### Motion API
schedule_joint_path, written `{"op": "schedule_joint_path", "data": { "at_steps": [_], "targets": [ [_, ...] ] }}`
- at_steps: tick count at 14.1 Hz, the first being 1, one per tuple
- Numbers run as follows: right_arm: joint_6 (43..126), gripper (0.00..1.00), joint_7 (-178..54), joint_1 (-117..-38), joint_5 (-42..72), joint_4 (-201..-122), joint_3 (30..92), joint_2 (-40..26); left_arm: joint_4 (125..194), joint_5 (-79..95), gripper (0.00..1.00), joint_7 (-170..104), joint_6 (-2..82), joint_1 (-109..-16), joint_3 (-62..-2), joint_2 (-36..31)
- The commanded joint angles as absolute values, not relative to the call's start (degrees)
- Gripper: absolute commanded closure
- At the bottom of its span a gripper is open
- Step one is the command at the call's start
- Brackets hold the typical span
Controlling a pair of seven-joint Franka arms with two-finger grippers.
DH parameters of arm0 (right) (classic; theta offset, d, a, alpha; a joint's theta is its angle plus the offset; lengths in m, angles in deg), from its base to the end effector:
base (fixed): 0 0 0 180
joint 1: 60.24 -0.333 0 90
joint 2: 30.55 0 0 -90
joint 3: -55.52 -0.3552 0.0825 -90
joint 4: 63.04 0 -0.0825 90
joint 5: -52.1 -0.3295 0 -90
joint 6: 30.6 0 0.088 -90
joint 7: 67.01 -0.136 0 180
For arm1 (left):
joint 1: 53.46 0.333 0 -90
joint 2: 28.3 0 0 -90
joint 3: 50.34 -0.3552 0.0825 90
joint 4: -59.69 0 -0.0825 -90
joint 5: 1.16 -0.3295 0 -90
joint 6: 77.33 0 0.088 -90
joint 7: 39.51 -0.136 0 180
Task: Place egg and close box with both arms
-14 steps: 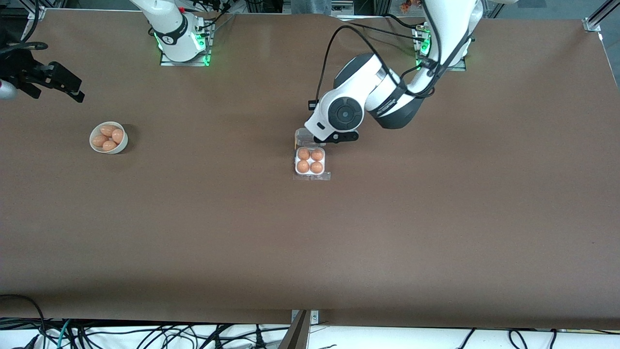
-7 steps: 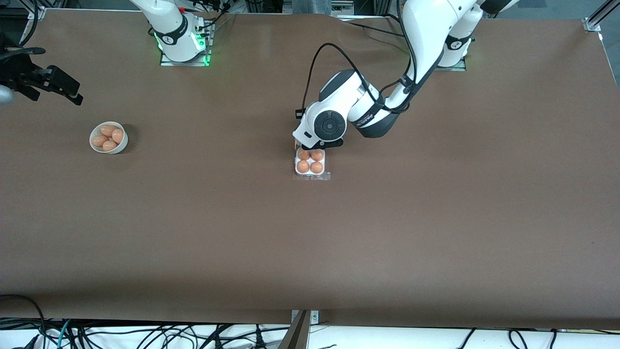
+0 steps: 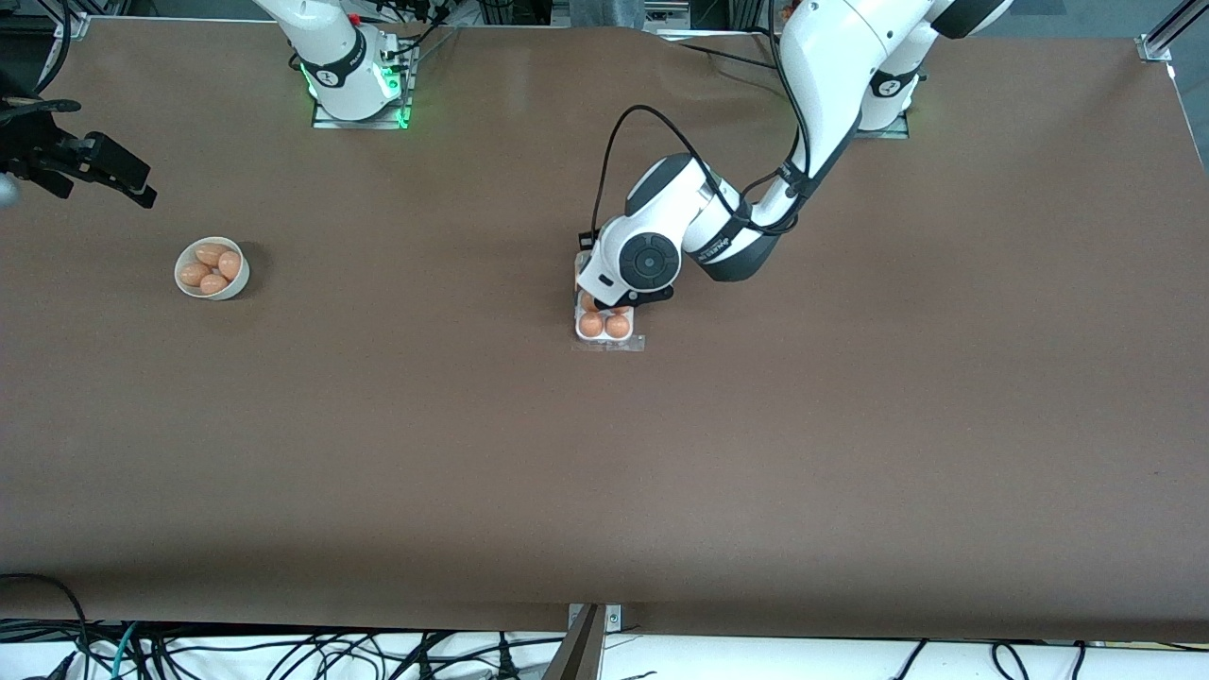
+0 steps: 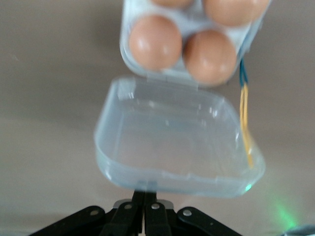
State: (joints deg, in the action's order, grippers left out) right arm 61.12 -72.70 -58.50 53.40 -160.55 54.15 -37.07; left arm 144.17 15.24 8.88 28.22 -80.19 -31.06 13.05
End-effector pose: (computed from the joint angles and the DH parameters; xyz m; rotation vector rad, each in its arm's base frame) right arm 0.4622 -0.0053 0.6372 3.1124 -0.1641 0.0216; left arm 0.4617 -0.4617 0.2910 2.9005 0.3043 -0.8650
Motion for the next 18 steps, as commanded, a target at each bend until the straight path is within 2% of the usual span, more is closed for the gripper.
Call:
{"op": "schedule_joint_path", "data": {
  "at_steps": [1,4,6,7,9,10,13,18],
  "targets": [
    [60.6,0.00,-73.0,-57.9,53.2,-159.0,53.5,-36.3,139.9,13.0,0.94,9.4,30.6,-80.8,-33.5,14.3],
    [60.5,0.00,-72.8,-57.9,53.2,-158.9,53.5,-36.3,136.0,13.0,0.92,9.5,31.6,-80.5,-36.4,14.1],
    [60.5,0.00,-72.8,-57.9,53.2,-158.5,53.4,-35.9,133.3,12.8,0.84,9.6,30.1,-80.1,-36.9,12.9],
    [60.5,0.00,-72.8,-57.9,53.2,-158.1,53.4,-35.7,132.8,12.5,0.67,9.5,28.8,-79.9,-38.8,11.6],
    [60.5,0.00,-72.8,-57.9,53.2,-158.1,53.5,-35.3,132.3,9.6,0.26,8.2,24.6,-79.7,-43.5,7.0],
    [60.5,0.00,-72.9,-57.9,53.2,-158.0,53.5,-35.1,131.1,5.2,0.00,6.6,23.4,-79.7,-44.7,4.9],
    [60.5,0.00,-73.0,-58.1,53.2,-157.7,53.6,-34.6,130.0,-7.5,0.00,5.8,14.6,-77.1,-45.2,0.3],
    [60.6,0.00,-73.0,-58.3,53.2,-157.4,53.6,-33.8,123.1,-8.6,0.00,5.2,10.1,-70.7,-45.1,0.2]
  ]
}}
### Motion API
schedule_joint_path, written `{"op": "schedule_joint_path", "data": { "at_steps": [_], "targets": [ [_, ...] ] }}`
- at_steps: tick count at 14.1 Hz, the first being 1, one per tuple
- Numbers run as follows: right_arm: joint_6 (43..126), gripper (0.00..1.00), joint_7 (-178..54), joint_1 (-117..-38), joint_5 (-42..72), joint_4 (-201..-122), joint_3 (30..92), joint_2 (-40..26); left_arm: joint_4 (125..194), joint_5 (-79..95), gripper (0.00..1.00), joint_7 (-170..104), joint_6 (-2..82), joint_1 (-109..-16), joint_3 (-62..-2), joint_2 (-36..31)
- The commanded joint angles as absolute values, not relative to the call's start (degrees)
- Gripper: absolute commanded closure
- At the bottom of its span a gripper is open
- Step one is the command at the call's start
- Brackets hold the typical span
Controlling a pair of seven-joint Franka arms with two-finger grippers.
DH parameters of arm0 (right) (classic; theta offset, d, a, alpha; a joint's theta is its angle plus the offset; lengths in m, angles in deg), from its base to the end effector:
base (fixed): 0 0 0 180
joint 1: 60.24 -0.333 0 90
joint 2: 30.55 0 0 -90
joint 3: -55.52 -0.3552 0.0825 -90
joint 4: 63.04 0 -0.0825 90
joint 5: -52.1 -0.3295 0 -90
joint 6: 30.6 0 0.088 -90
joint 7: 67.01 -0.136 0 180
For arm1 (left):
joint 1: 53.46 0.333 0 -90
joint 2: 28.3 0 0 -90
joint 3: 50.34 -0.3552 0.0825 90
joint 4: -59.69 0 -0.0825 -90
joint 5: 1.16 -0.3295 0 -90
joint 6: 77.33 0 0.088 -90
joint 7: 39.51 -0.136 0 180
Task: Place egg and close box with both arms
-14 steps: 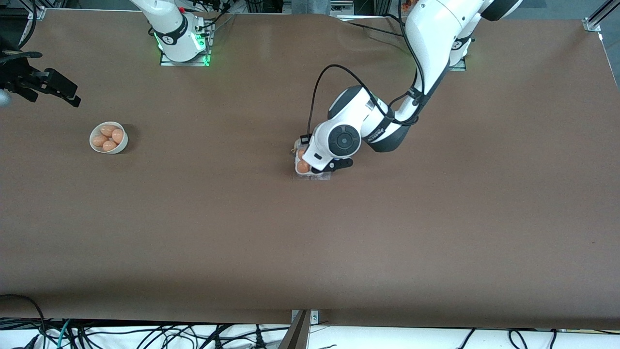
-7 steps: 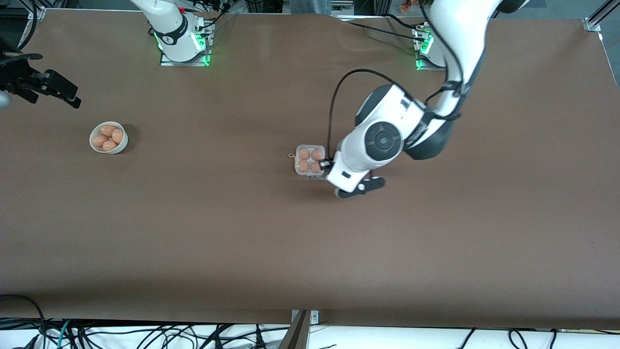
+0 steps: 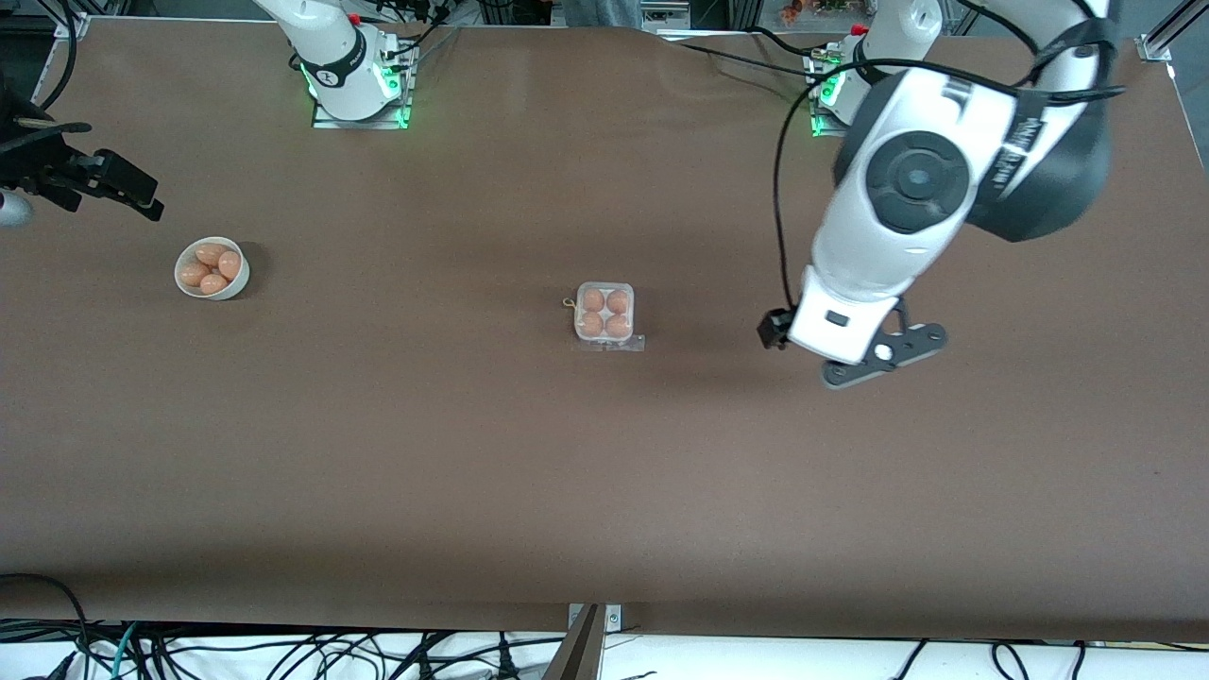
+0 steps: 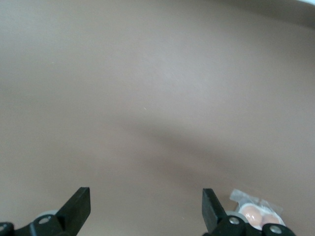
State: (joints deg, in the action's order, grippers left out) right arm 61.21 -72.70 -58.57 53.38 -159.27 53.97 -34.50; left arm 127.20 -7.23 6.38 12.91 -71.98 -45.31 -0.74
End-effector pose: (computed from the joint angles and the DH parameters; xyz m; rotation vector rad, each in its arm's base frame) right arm 0.4772 -0.0035 0.6257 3.1131 -0.1568 -0.0110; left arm 0.6061 -0.2332 0.5209 -2.9821 -0.5941 0.0473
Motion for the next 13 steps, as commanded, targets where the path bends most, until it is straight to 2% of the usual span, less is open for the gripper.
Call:
{"op": "schedule_joint_path", "data": {
  "at_steps": [1,3,5,8,10,13],
  "targets": [
    [60.6,0.00,-73.0,-58.3,53.2,-157.4,53.6,-33.8,121.7,-8.6,0.00,2.8,8.9,-68.9,-45.2,0.2],
    [60.6,0.00,-73.0,-58.4,53.2,-157.4,53.5,-33.8,121.3,-8.5,0.00,-6.1,6.7,-64.2,-45.2,-0.5],
    [60.7,0.00,-73.0,-58.4,53.2,-157.4,53.5,-33.8,124.2,-8.4,0.00,-20.2,6.8,-61.9,-47.8,-5.8],
    [60.6,0.00,-73.0,-58.4,53.2,-157.4,53.6,-33.8,134.9,-8.0,0.00,-34.1,8.4,-60.4,-52.4,-14.2],
    [60.6,0.00,-73.0,-58.4,53.2,-157.4,53.6,-33.8,144.0,-6.6,0.00,-34.1,15.4,-58.6,-52.4,-19.5],
    [60.6,0.00,-73.0,-58.4,53.2,-157.4,53.6,-33.8,147.3,-3.6,0.00,-33.6,17.6,-57.8,-52.4,-21.2]
  ]
}}
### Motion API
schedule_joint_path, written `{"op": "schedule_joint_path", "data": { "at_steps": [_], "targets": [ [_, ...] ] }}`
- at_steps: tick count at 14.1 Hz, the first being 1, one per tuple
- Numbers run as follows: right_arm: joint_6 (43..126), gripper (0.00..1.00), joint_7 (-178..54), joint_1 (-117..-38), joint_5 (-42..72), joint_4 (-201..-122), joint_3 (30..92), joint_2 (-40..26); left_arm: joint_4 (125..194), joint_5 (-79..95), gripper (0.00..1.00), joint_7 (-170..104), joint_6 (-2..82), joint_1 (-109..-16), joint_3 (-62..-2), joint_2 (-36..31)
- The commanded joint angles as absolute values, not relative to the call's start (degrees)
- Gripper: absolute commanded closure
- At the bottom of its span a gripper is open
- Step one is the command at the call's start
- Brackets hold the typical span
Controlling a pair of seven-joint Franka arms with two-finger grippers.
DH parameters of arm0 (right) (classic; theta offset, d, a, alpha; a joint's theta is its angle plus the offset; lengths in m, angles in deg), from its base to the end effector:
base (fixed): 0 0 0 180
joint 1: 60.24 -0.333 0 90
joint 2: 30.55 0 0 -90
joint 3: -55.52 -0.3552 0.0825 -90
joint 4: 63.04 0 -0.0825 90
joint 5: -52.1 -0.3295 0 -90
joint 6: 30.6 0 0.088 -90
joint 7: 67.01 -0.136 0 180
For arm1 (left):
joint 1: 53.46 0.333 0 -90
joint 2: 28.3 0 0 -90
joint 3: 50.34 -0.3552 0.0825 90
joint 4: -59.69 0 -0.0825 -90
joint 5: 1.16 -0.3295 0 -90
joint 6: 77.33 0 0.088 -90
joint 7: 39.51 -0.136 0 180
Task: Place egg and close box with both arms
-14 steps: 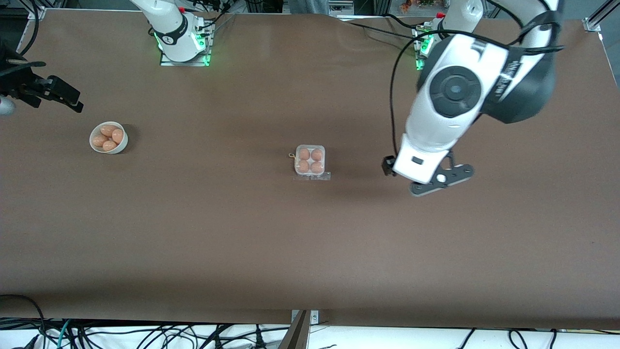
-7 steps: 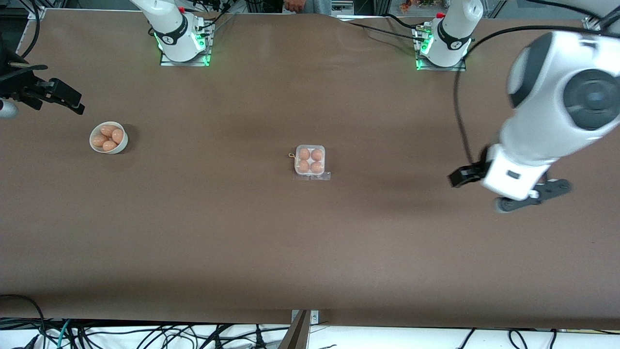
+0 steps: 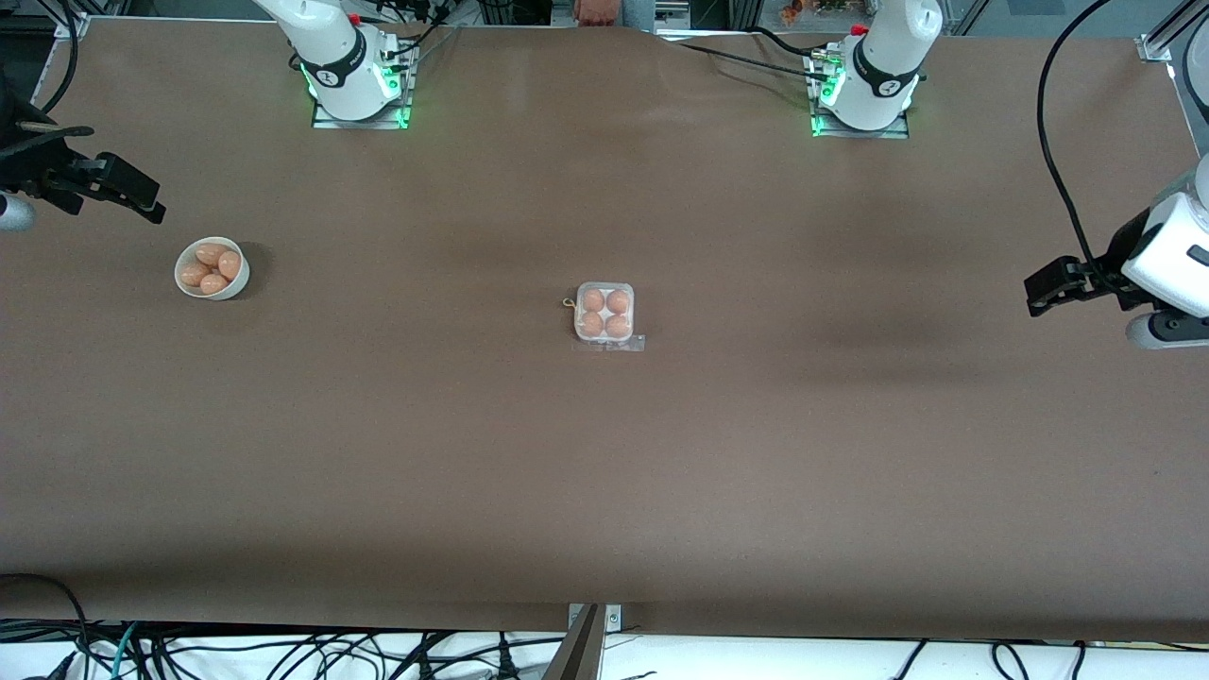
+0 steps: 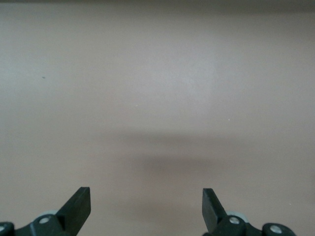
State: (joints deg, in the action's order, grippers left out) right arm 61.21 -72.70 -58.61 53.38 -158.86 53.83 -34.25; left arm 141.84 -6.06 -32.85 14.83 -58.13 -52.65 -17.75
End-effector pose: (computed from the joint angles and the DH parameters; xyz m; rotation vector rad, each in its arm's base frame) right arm 0.4790 -0.0019 0.6266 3.1134 -0.1520 -0.0066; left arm 0.5658 -0.0143 0.5978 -3.0464 -0.1079 0.0029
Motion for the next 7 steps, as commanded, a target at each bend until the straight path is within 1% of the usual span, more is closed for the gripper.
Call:
{"op": "schedule_joint_path", "data": {
  "at_steps": [1,7],
  "targets": [
    [60.6,0.00,-73.0,-58.4,53.2,-157.5,53.6,-33.8,147.3,-2.2,0.00,-33.6,17.6,-57.8,-52.4,-21.2],
    [60.6,0.00,-73.0,-58.4,53.2,-157.5,53.6,-33.8,147.1,-1.9,0.00,-33.7,17.3,-57.6,-52.4,-20.7]
  ]
}}
